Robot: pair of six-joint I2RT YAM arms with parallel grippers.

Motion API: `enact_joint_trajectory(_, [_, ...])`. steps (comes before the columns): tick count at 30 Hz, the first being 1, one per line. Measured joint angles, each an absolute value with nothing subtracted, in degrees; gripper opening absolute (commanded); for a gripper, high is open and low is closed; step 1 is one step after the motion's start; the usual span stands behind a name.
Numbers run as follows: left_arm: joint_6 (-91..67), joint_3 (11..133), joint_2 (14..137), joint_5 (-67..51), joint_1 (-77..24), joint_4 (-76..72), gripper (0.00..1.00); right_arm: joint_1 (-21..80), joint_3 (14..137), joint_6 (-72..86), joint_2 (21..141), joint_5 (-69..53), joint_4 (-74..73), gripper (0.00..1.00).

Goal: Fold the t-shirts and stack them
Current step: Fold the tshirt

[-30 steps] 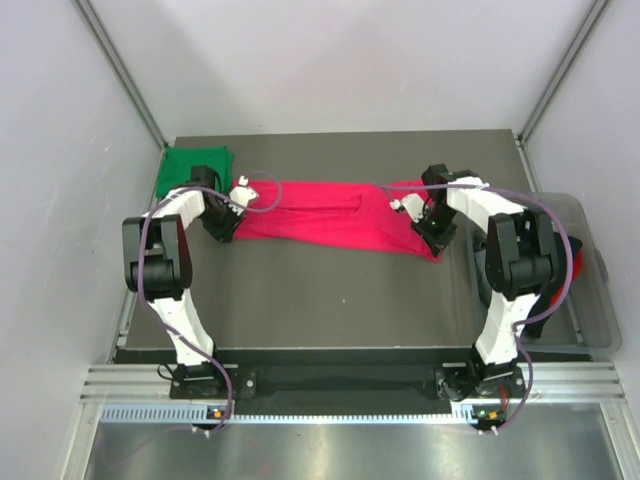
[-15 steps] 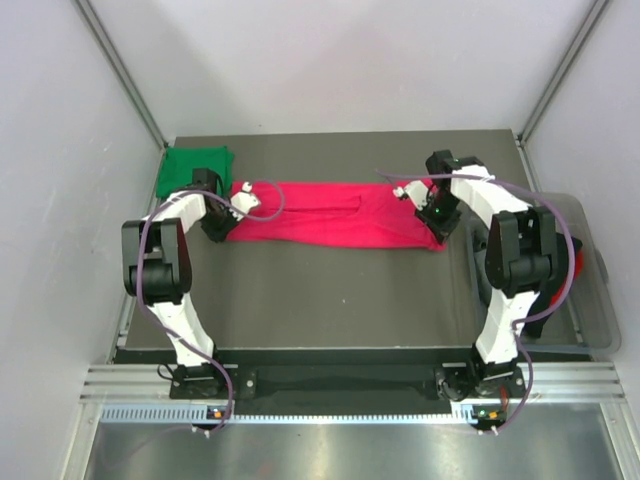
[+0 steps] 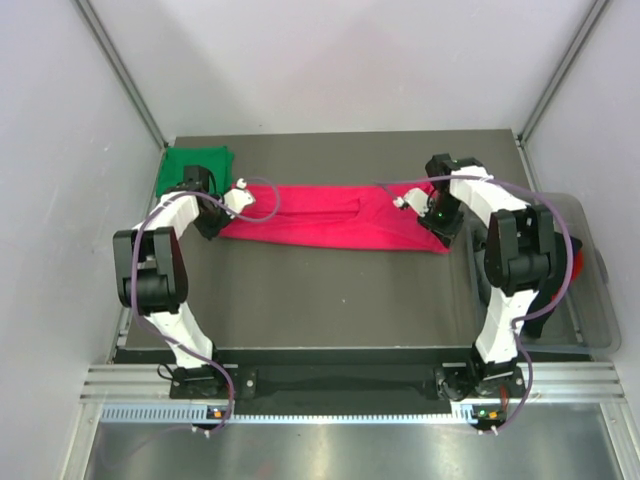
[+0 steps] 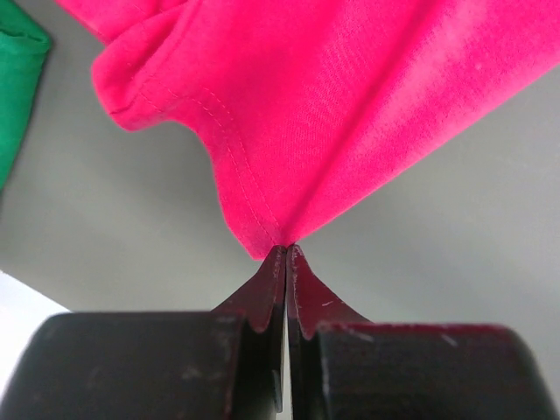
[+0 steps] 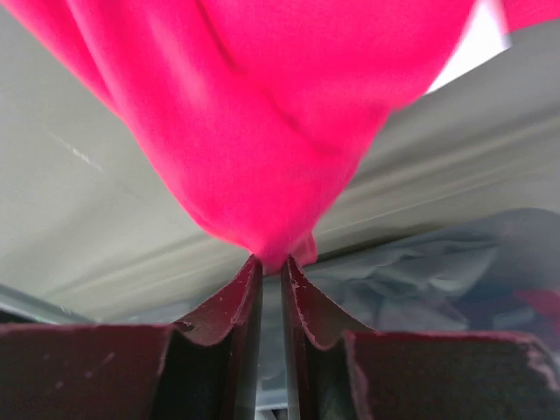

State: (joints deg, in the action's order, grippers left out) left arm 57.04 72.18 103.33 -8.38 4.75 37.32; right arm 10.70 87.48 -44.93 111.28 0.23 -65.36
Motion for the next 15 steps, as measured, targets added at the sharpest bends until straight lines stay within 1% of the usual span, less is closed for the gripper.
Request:
enact_joint_trajectory(1, [57.2, 72.2, 103.2, -8.5, 4.9, 37.3, 0.00, 10.7, 86.6, -45.5, 111.3, 0.6, -65.4, 0.16])
enact_joint_trajectory(3, [57.6, 72.2, 102.7, -8.6, 5.0, 37.6, 0.00, 10.7, 85.7, -46.3, 111.3, 1.3, -65.9, 0.23])
enact_joint_trajectory(5, [58.0, 72.2, 102.0, -8.9, 5.2, 38.0, 0.00, 10.6, 85.8, -46.5, 111.0, 1.0, -65.8, 0.27])
enact_joint_trajectory(10, [58.6, 72.2, 99.7, -10.3, 5.3, 38.8, 0.00, 10.6, 89.4, -44.6, 110.5, -3.7, -65.6, 0.31])
enact_joint_trajectory(15, [58.6, 70.5, 97.5, -11.3, 5.3, 39.2, 0.00, 10.6, 95.6, -38.7, 112.5, -8.9, -63.1, 0.33])
